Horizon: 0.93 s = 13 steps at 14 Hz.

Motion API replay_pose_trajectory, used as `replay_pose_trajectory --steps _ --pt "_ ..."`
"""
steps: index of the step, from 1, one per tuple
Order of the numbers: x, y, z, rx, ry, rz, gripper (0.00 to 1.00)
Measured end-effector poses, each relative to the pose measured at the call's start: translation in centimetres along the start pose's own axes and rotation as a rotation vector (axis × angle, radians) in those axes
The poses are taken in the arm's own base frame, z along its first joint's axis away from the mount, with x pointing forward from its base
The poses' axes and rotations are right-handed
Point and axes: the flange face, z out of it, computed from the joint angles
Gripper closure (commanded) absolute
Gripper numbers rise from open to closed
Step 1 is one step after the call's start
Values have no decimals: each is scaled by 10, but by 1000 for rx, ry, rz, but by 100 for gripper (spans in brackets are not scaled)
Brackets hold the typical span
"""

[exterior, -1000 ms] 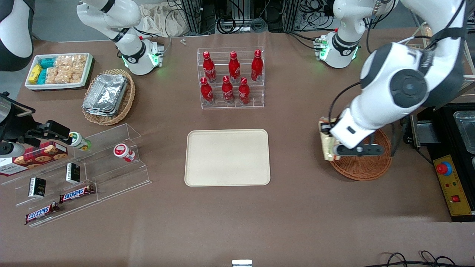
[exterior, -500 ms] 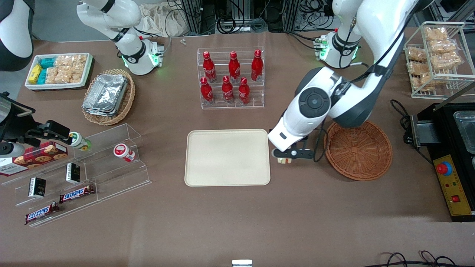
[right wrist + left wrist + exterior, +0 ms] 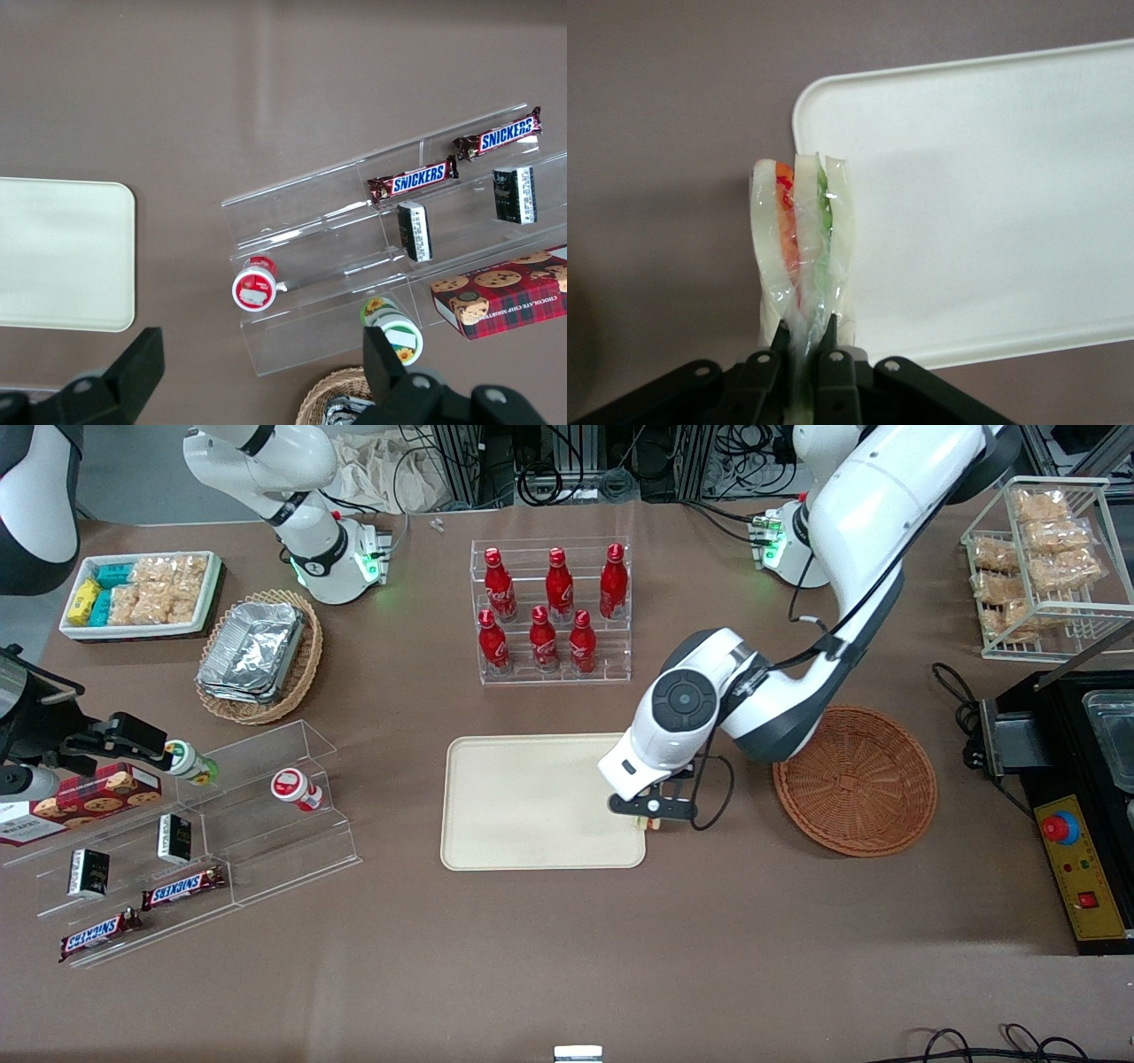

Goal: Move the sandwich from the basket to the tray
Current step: 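Carry the sandwich over to the cream tray with the left gripper, then lower the sandwich onto the tray and open the left gripper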

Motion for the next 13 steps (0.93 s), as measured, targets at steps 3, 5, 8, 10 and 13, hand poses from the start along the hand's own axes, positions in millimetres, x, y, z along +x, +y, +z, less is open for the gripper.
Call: replay_pose_trajectory --steps 3,5,8,10,13 --pt "3 8 29 -35 -2 0 100" --pt "7 8 42 -53 -2 -4 99" --pt "10 8 54 -68 5 -16 97" --pt "10 10 64 -64 14 -20 88" --pt "7 16 74 -44 17 -43 0"
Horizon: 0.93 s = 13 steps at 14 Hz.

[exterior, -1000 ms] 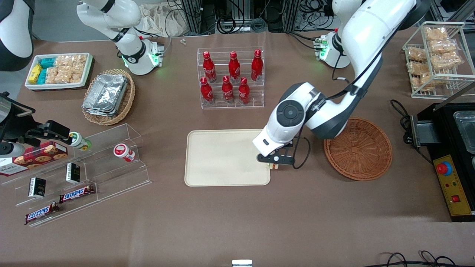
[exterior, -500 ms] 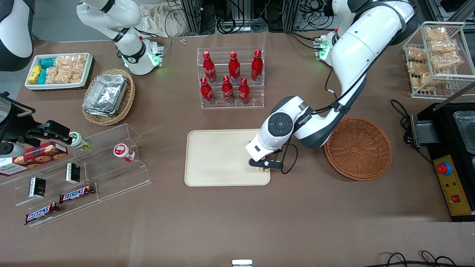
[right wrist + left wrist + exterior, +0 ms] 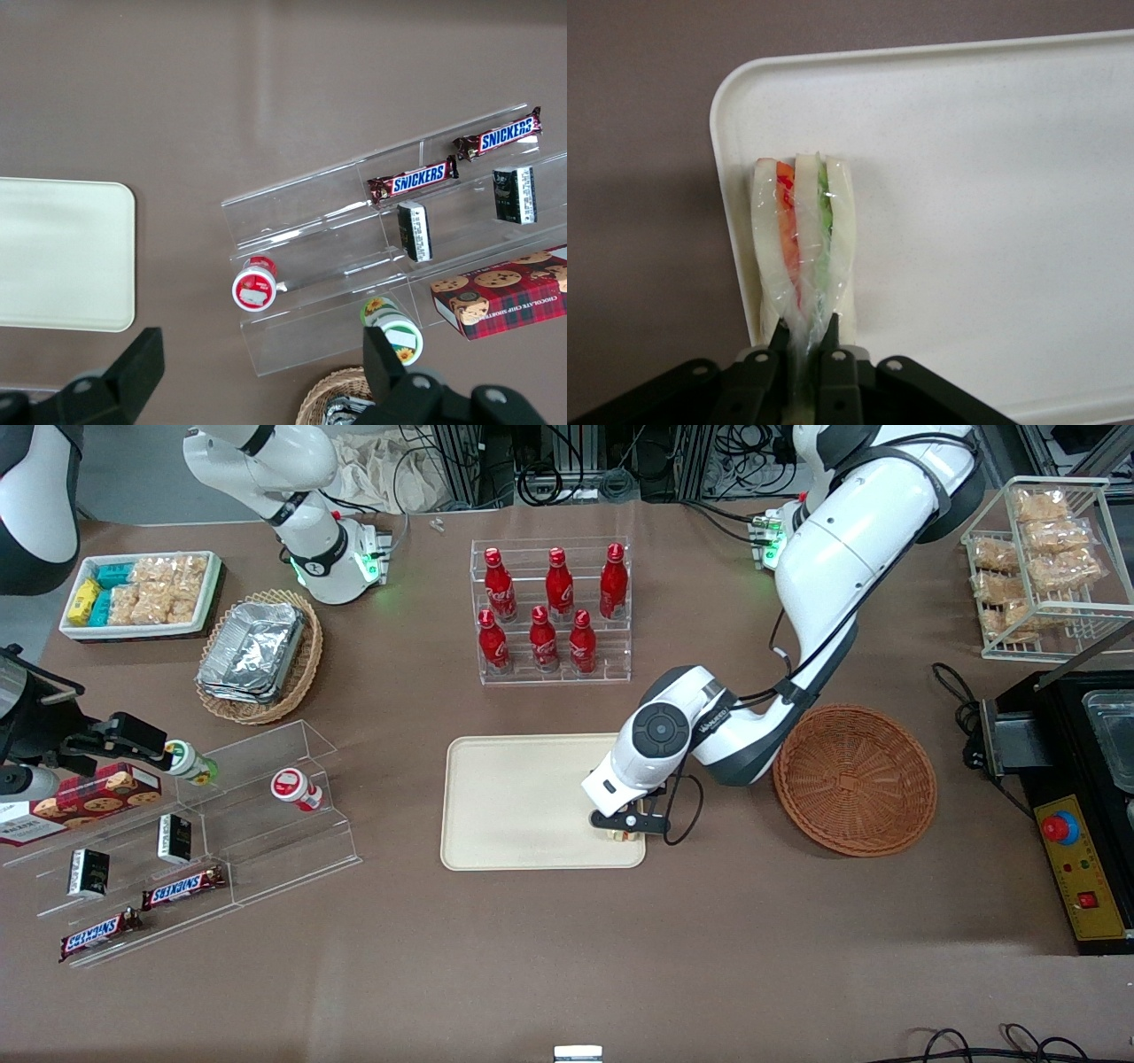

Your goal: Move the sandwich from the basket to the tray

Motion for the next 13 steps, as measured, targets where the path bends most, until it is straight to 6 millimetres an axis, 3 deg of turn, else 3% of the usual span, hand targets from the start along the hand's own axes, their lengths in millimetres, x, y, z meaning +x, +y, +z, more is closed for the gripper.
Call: replay_pose_trajectory --steps 6,10,13 --pt "7 0 -16 -5 26 -98 0" --pt "6 -19 -73 100 6 -117 0" --pt "3 -56 -123 152 22 -104 0"
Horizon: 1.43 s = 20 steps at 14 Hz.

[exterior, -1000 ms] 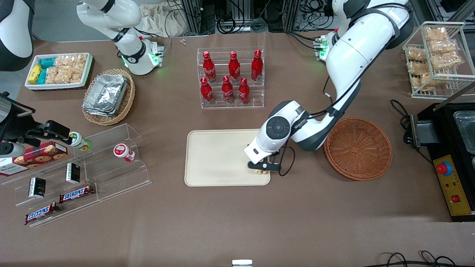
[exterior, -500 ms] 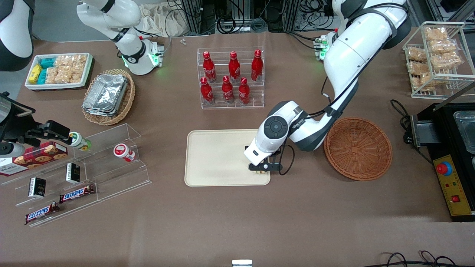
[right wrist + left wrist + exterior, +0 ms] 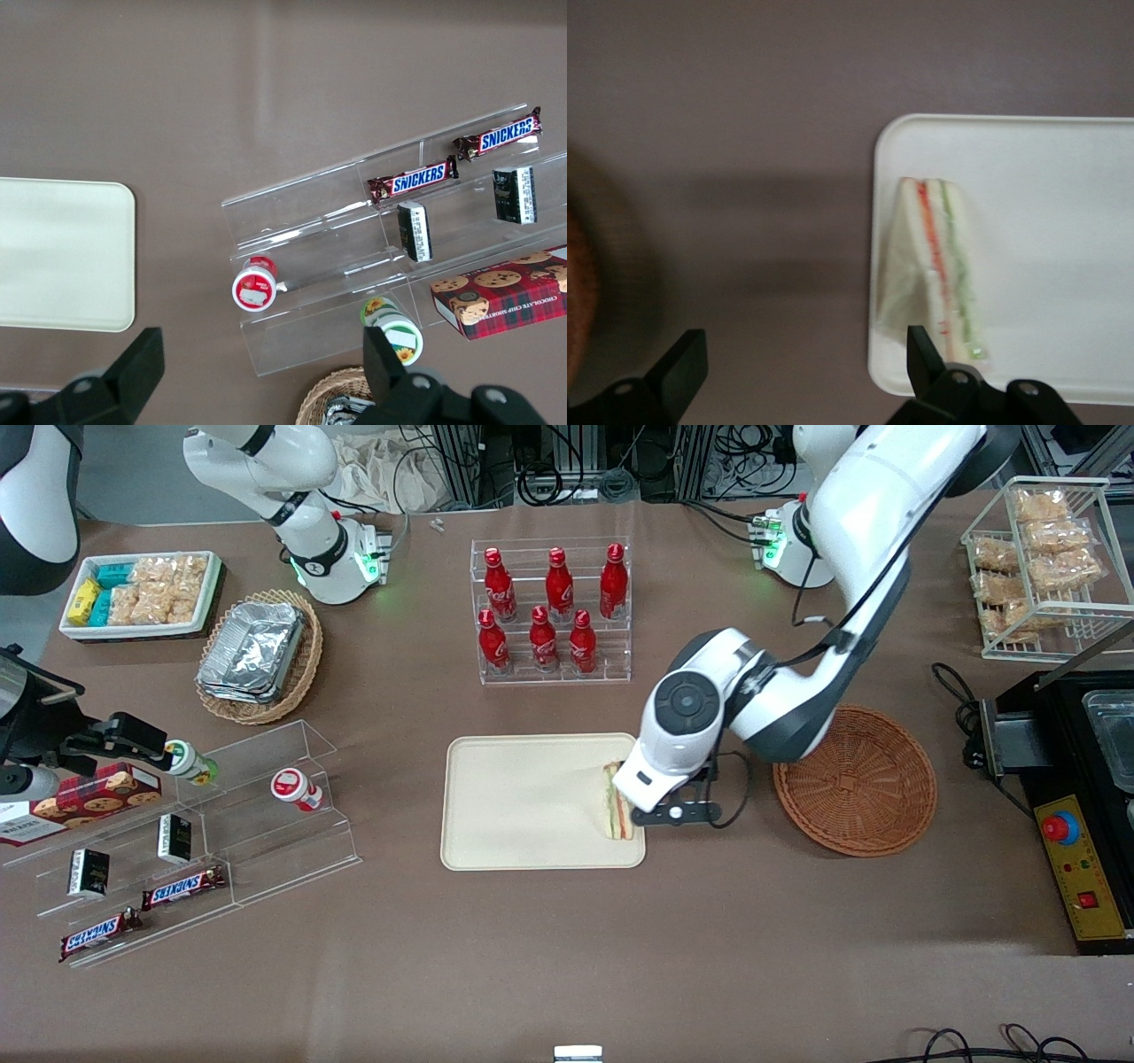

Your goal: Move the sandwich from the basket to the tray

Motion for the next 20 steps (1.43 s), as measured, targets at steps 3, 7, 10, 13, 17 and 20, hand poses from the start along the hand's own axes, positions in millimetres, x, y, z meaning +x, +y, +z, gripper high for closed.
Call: replay_pose_trajectory --steps 3,7,10,13,17,20 --pt "6 -60 -23 17 6 15 0" --pt "24 -146 -58 39 -2 -7 0" --pt "29 -193 -90 65 7 -7 0" --pt "35 -235 -119 86 -13 24 0" --pt "44 -268 -131 77 -5 47 0" --pt "47 -284 -133 75 -3 62 0"
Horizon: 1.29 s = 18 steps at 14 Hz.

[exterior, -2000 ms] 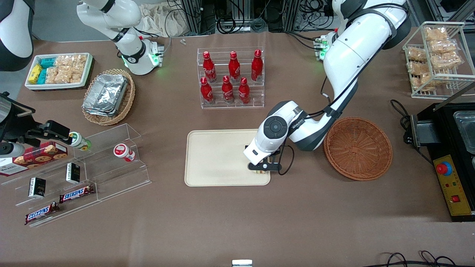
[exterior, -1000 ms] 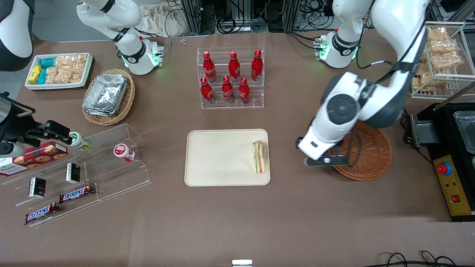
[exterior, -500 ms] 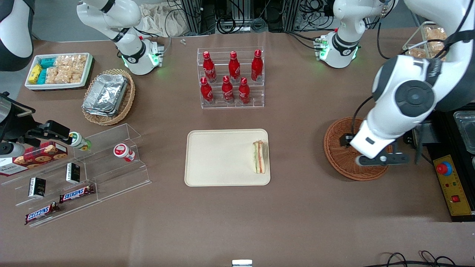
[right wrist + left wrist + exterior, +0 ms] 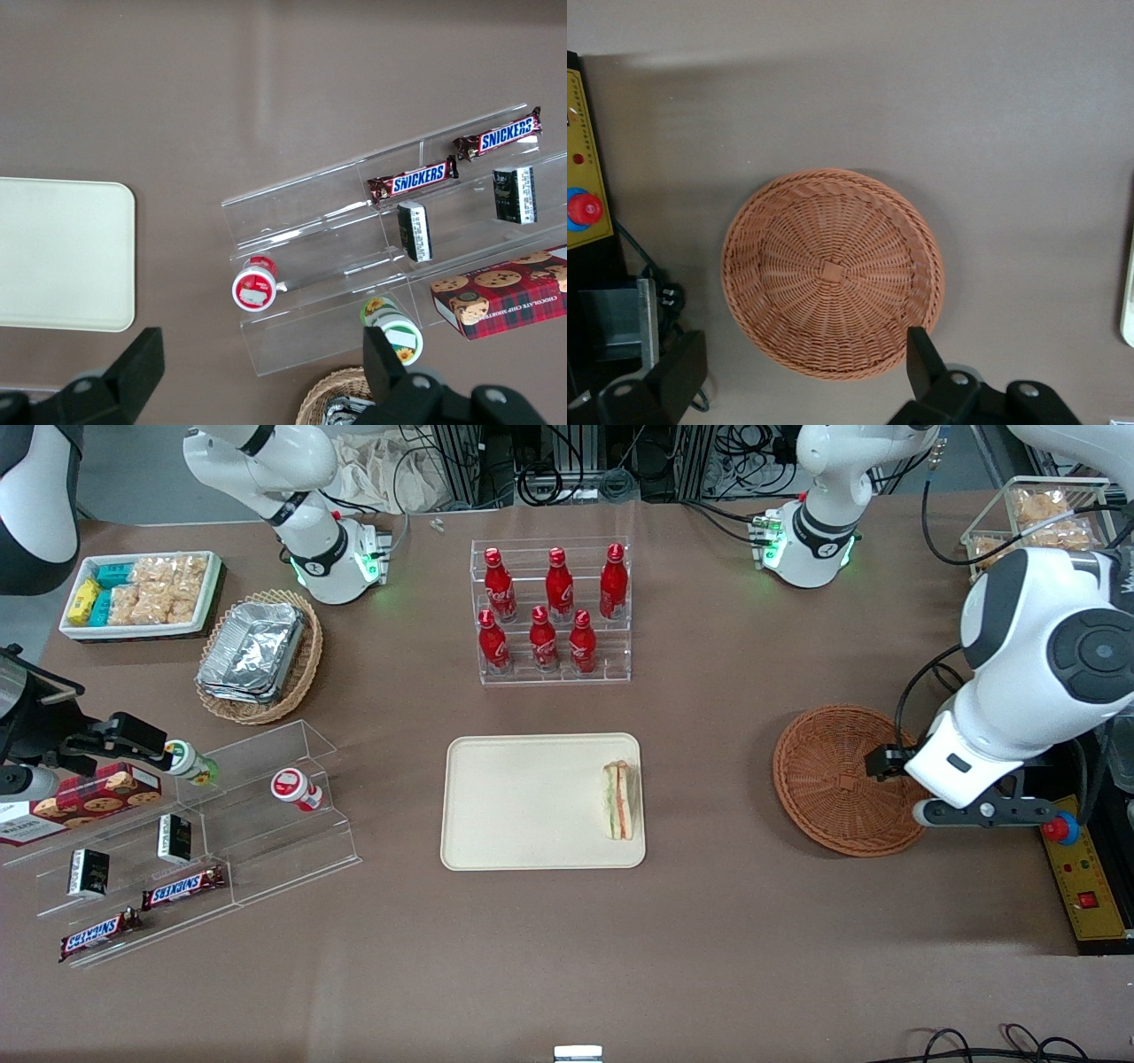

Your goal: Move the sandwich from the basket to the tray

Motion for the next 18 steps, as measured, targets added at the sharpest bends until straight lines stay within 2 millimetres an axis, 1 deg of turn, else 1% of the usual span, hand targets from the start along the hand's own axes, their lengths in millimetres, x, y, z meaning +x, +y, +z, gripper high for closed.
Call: replay_pose_trajectory --steps 6,10,11,14,16,18 --pt "1 -28 -9 -6 10 2 0" --pt "-2 -56 -26 -32 23 49 0" --pt "-2 -59 -32 -39 33 47 0" --pt "0 -57 -46 -39 60 47 0" --pt "1 -63 -50 -37 70 36 0" --pt "1 -69 -51 -35 71 24 0"
